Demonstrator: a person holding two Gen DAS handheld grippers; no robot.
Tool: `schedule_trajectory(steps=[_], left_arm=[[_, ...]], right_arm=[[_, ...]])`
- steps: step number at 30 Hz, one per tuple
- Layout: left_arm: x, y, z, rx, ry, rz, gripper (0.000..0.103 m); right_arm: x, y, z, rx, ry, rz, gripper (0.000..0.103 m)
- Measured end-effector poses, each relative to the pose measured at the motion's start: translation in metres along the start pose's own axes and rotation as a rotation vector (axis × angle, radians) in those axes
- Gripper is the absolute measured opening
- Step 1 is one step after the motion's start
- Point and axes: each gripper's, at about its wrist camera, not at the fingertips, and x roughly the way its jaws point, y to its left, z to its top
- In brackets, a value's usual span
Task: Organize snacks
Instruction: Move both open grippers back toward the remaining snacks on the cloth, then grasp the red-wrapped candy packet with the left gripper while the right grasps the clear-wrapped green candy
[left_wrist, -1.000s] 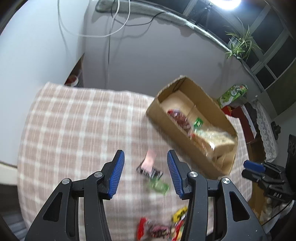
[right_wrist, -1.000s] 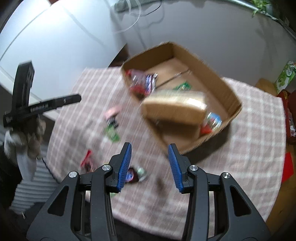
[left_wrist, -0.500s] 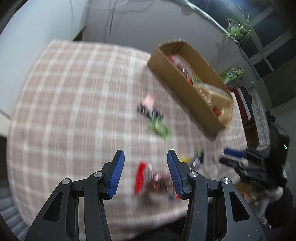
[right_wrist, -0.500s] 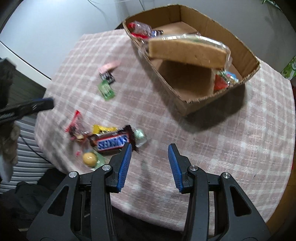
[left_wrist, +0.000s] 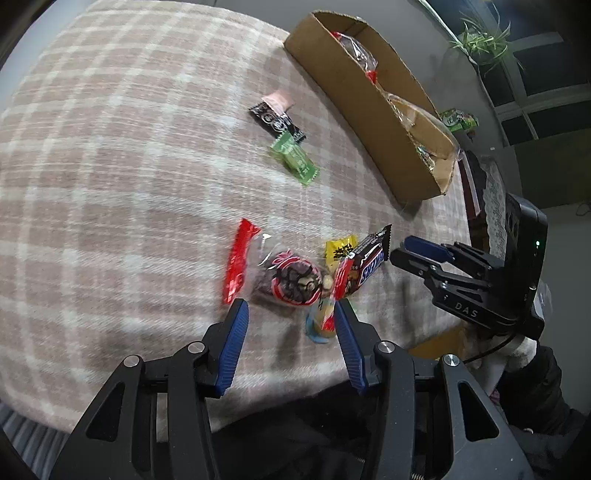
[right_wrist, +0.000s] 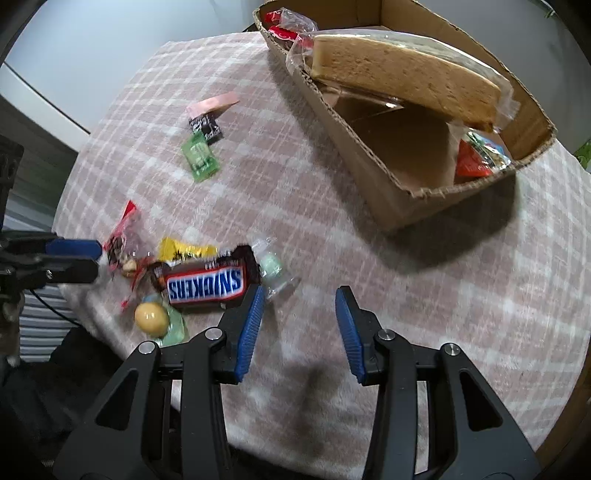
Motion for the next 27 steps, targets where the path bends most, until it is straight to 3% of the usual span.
schedule_trajectory(steps=[8, 19, 23, 27], left_arm=[[0.011, -0.004, 0.011, -0.024, -0.015, 0.012, 0.047], [0.028, -0.024, 0.012, 0.095, -0.005, 0.145, 0.047], [0.034, -0.024, 0.009, 0.104, -0.009, 0.165, 0.047], [0.033, -0.025, 0.007, 0.123, -0.027, 0.180, 0.035]], right_arm=[[0.007, 0.014, 0.009, -0.032, -0.021, -0.014, 0.036], [0.012, 0.019, 0.013, -0.067, -0.012, -0.024, 0.024], [0.012, 0.021, 0.013, -0.072, -0.016, -0.027, 0.024], [0.005, 0.015, 0.012, -0.046, -0.033, -0.012, 0.023]])
